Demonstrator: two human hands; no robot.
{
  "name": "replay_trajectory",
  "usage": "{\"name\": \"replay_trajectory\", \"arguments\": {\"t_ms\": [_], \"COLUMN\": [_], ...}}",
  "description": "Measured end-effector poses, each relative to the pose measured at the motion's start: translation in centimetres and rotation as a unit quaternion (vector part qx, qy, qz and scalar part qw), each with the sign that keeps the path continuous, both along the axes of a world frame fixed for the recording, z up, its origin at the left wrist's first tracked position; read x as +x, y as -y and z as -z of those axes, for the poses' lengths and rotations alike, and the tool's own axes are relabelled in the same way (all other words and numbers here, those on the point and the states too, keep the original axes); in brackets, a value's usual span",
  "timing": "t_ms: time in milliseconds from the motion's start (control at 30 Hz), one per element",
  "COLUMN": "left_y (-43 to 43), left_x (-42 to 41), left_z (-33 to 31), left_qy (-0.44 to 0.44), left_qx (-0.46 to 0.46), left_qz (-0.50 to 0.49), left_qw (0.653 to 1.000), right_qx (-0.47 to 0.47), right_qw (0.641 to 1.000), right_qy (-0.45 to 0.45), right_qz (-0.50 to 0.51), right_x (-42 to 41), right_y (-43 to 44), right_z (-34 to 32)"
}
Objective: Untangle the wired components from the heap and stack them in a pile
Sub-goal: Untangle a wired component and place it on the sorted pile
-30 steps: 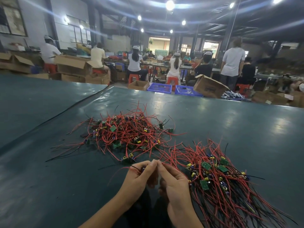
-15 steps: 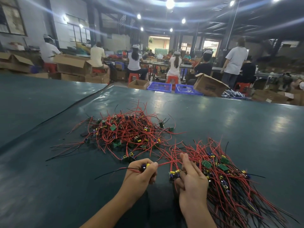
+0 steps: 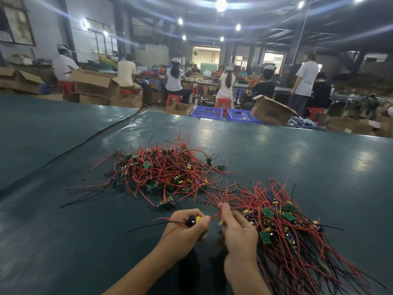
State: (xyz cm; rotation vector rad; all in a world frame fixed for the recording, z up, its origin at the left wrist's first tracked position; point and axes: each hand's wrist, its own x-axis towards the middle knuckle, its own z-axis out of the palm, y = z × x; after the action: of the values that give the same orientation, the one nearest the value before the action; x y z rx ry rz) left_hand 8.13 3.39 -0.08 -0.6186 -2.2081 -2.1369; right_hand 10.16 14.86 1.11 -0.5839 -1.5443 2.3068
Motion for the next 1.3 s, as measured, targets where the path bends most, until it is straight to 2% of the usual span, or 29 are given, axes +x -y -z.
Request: {"name": "replay_trajectory", "arguments": {"t_ms": [100, 267, 367, 467, 567, 767, 833, 967, 1033, 1133, 1200, 1300], "left_y": [0.1, 0.6, 0.7, 1.0, 1.5, 1.4, 1.3, 1.6, 1.9, 2.5, 2.8, 3.0], "left_x": [0.0, -0.3, -0.5, -1.2, -1.7, -1.9, -2.0, -2.1, -2.3, -2.5, -2.5, -2.5], "left_z": [-0.3, -0.4, -0.4, -0.2, -0.1, -0.2, -0.3, -0.4, -0.6, -1.0, -1.0, -0.8], "left_qy": [-0.006, 0.030, 0.118, 0.216, 0.264, 0.273, 0.275, 0.287, 0.305, 0.330, 0.328, 0.322], "left_qx": [-0.021, 0.025, 0.113, 0.247, 0.312, 0.315, 0.323, 0.366, 0.393, 0.437, 0.442, 0.446], "left_qz": [0.011, -0.016, -0.044, -0.050, -0.047, -0.048, -0.047, -0.031, -0.023, -0.013, 0.008, 0.063], "left_qw": [1.000, 0.999, 0.986, 0.943, 0.911, 0.908, 0.905, 0.885, 0.867, 0.836, 0.835, 0.833], "right_qx": [-0.056, -0.076, -0.022, 0.008, 0.015, 0.037, 0.042, 0.094, 0.102, 0.168, 0.194, 0.213], "right_qw": [0.997, 0.995, 0.996, 0.995, 0.991, 0.980, 0.972, 0.934, 0.934, 0.948, 0.954, 0.950], "right_qy": [-0.005, -0.061, -0.084, -0.103, -0.134, -0.187, -0.187, -0.211, -0.207, -0.159, -0.138, -0.123], "right_qz": [0.048, 0.027, 0.022, 0.013, 0.002, -0.065, -0.135, -0.272, -0.272, -0.217, -0.184, -0.190], "right_x": [-0.2, 0.0, 0.1, 0.2, 0.3, 0.7, 0.7, 1.2, 1.2, 1.0, 0.8, 0.9], "right_y": [-1.8, -2.0, -1.8, -1.5, -1.4, -1.3, -1.4, -1.0, -0.8, -0.5, -0.6, -0.4], "right_z": [-0.4, -0.6, -0.7, -0.7, -0.8, -0.8, -0.8, -0.9, -0.7, -0.5, -0.4, -0.4]}}
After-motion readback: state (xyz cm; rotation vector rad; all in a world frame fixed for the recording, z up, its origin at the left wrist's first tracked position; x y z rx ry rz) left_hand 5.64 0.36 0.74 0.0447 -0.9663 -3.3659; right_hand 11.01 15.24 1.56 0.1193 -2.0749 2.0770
